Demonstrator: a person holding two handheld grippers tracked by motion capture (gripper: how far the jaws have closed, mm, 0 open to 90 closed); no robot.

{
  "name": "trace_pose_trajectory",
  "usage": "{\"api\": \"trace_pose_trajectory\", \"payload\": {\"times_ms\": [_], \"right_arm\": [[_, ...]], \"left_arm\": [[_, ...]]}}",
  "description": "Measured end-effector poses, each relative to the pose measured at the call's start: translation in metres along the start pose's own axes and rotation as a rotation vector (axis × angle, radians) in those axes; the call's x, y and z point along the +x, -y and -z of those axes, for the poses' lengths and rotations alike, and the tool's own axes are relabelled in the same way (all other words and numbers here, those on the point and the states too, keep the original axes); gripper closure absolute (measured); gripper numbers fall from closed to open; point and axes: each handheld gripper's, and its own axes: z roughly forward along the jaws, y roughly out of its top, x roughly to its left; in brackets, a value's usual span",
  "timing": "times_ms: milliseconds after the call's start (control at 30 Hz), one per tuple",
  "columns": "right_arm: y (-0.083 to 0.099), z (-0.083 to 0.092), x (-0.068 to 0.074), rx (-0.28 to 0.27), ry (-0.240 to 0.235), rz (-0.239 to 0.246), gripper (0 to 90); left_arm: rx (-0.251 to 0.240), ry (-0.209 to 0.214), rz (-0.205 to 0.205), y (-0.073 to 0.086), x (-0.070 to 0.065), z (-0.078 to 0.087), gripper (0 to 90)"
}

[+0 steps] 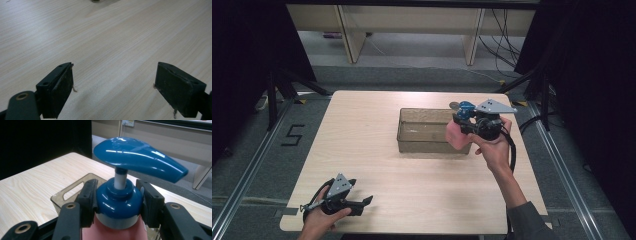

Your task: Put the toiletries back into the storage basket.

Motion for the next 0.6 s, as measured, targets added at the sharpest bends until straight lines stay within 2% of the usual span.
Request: {"api": "trace_pose_trajectory", "payload": {"times_ms": [100,133,200,267,367,400,500,567,600], "right_arm": [[-0.0007,-0.0015,0.0002,-0.002,0.002,-0.002,53.6],[-0.0009,-0.0014,0.0009,0.004,-0.002,-0.017,53.6],[-0.0016,-0.0019,-0.0012,-0.003,0.007,0.003,53.6],[-0.0021,-0.0023,-0.0004,0.007,-0.004,-0.019,53.6],[-0.0024,-0.0041,-0.0014,-0.010,0.007,-0.015,53.7],[-0.0030,-0.0035,-0.0022,0.008,0.002,-0.017,53.6],[-0.0038,-0.0046,-0.0041,0.001,0.012,0.004,53.6],[-0.0038,-0.0059,-0.0026,0.000,0.014,-0.023,53.6],[-0.0042,-0.0062,-0.0036,0.003,0.011,-0.020,53.6]], "left_arm": [[-0.002,0.006,0.001,-0.0003,0.0004,-0.0001,14.8],[-0.003,0.001,0.002,-0.0002,0.0001,-0.0002,14.9],[0.002,0.000,-0.004,0.0000,0.0002,0.0003,14.9],[-0.003,0.004,0.003,-0.0002,0.0002,-0.0001,14.9],[-0.003,0.001,0.001,0.0000,0.0000,0.0001,14.9],[0.002,0.000,-0.003,0.0000,0.0002,0.0004,14.9],[-0.003,0.004,0.001,-0.0005,0.0005,0.0000,14.9],[-0.001,0.000,0.002,0.0000,-0.0001,0.0003,14.8],[-0.001,0.001,0.002,0.0000,-0.0001,0.0002,14.9]]}}
